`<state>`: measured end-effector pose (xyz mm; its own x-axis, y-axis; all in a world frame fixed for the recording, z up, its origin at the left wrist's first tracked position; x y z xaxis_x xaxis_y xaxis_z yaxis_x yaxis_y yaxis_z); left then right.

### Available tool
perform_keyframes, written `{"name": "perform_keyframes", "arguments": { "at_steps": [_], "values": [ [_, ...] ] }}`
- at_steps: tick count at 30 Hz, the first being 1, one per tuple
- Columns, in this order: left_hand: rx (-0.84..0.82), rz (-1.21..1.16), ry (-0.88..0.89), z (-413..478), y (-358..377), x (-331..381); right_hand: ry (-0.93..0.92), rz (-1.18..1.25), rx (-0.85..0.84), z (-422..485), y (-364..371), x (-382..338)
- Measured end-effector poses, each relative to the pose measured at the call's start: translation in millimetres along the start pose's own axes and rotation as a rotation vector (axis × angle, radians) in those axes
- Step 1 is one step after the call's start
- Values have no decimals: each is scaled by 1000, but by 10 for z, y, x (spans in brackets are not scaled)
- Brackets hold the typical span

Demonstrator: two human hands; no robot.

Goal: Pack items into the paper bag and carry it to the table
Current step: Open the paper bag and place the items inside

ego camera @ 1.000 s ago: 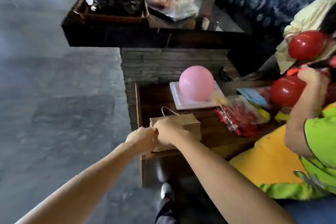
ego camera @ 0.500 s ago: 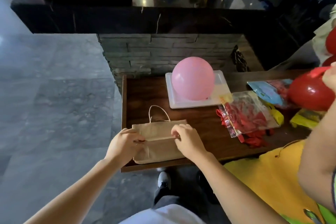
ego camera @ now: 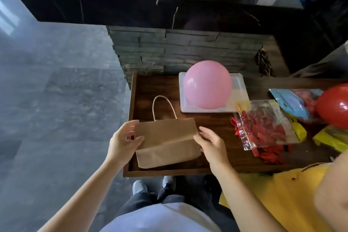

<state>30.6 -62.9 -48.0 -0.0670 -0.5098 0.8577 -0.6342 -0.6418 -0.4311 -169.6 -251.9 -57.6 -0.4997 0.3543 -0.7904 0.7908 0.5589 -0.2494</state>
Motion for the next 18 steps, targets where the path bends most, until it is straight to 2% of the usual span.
{"name": "perform_keyframes", "arguments": {
  "at_steps": [3, 7, 11, 13, 15, 18],
  "values": [
    [-18, 62, 136, 11, -10, 170, 48, 25, 24, -55, 21, -30],
    [9, 475, 526, -45, -51, 408, -26, 28, 62, -154, -5, -153],
    [-32, 658, 741, -173, -124, 573, -71, -9, 19, -281, -176, -375],
    [-81, 705, 889, -283, -157, 681, -234, -121, -6, -393, -264, -581],
    [-136, 705, 1019, -427, -183, 797, -503, -218, -30, -560, -315, -874],
    [-249, 742, 1108, -623, -212, 889, -824, -334, -128, -836, -258, -1287]
  ]
}}
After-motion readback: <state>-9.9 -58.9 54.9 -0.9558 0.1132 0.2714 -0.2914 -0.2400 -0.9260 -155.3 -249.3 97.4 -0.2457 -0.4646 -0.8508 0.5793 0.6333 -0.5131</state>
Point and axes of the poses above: each hand's wrist, its own z-axis towards the middle knuckle, its own y-axis out of the palm, x = y × z, the point moved 1 cm from there along z, towards the middle knuckle, and after that the axes turned 4 degrees about y, right-handed, at the moved point
